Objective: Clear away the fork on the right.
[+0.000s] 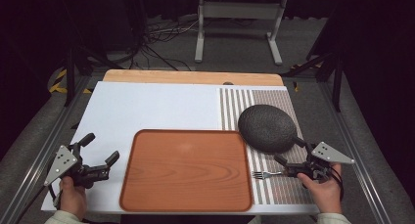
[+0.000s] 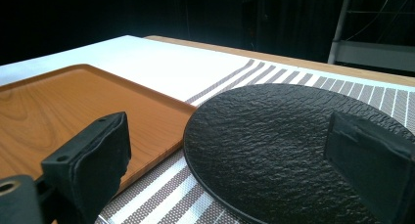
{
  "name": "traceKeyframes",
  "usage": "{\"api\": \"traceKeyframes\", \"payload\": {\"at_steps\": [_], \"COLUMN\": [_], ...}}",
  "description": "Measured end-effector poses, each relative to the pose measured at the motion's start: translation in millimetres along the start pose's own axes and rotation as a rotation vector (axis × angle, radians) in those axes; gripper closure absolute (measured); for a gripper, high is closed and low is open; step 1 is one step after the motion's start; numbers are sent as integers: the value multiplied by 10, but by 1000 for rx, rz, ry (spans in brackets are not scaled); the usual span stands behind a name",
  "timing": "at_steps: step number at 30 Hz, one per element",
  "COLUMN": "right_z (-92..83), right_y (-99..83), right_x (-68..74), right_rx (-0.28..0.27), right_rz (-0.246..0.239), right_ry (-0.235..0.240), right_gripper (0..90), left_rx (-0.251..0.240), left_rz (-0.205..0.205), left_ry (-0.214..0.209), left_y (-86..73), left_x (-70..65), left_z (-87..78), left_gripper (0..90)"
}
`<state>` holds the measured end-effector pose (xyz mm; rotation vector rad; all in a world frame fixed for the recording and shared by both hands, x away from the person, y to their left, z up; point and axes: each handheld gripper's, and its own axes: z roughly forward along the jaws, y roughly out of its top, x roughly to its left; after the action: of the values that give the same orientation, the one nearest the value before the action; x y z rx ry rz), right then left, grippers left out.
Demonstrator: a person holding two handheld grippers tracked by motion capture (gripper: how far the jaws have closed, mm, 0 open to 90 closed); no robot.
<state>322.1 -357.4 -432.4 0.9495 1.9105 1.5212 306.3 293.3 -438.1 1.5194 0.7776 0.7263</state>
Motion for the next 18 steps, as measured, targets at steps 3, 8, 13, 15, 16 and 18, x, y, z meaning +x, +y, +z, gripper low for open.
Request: {"api": "traceKeyframes", "payload": {"at_steps": [3,8,13,15,16,18], "right_z": [-3,9,9,9,11,16], "right_y": [4,-5,-9,-10,-9,-6], "right_x": [-2,4,-1,-1,-1,2], "right_rx": [-1,1,2,5,4,5], "right_rz": [-4,-10,-10,-10,-9,-11], "right_ry": [1,7,8,9,9,9], "right_gripper": [45,44,44,44,44,44], "left_rx": [3,7,9,9,8,9], "left_rz": [5,17,15,15,14,15], "left_ry": [-1,4,2,2,2,3], "left_y": [3,7,0,-1,0,1], "left_x": [-1,-2,5,5,3,6], "left_z": [-5,-9,-7,-10,-12,-12], "left_gripper": [2,2,2,2,2,2]}}
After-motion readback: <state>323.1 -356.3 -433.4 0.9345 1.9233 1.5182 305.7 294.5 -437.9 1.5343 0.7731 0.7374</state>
